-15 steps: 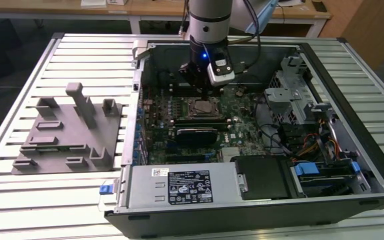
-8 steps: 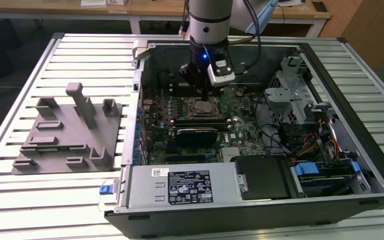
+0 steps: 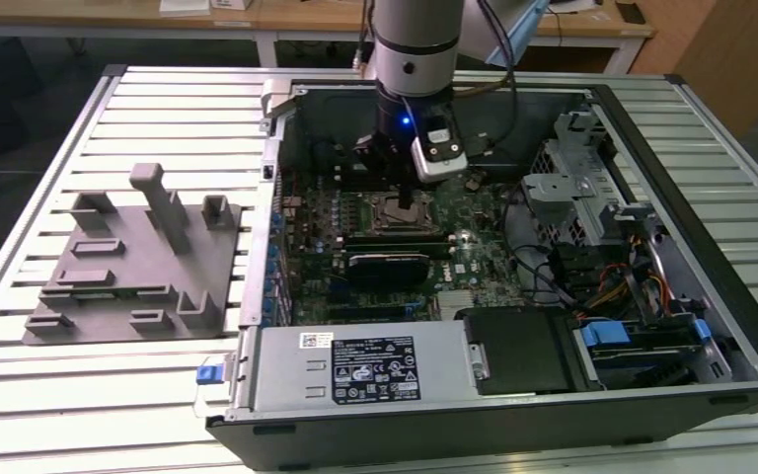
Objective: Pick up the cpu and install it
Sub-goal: 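Install the second cpu locking lever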
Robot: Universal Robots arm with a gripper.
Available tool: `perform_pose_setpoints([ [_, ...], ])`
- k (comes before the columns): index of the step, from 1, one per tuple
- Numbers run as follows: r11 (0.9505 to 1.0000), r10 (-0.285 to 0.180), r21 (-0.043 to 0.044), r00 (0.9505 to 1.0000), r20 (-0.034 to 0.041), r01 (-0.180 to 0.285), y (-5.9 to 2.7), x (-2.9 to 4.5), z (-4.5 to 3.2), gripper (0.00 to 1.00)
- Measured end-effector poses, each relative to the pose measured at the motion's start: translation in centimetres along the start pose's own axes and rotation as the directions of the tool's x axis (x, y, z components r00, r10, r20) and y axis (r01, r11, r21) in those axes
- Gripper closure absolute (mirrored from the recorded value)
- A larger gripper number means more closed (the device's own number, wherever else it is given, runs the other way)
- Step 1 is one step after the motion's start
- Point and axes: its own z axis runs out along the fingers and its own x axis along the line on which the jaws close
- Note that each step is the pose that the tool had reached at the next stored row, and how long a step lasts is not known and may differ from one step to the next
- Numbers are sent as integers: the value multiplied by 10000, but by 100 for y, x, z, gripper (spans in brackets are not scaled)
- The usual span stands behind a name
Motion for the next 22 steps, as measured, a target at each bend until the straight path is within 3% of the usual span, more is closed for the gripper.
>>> perform_pose_setpoints([
  [5,10000,-61,-2,10000,0,61,-61,-18,15,89],
  [13,9985,-546,-29,9985,-3,546,-98,-18,57,89],
  [22,9974,-717,-73,9974,-12,716,-166,56,96,89],
])
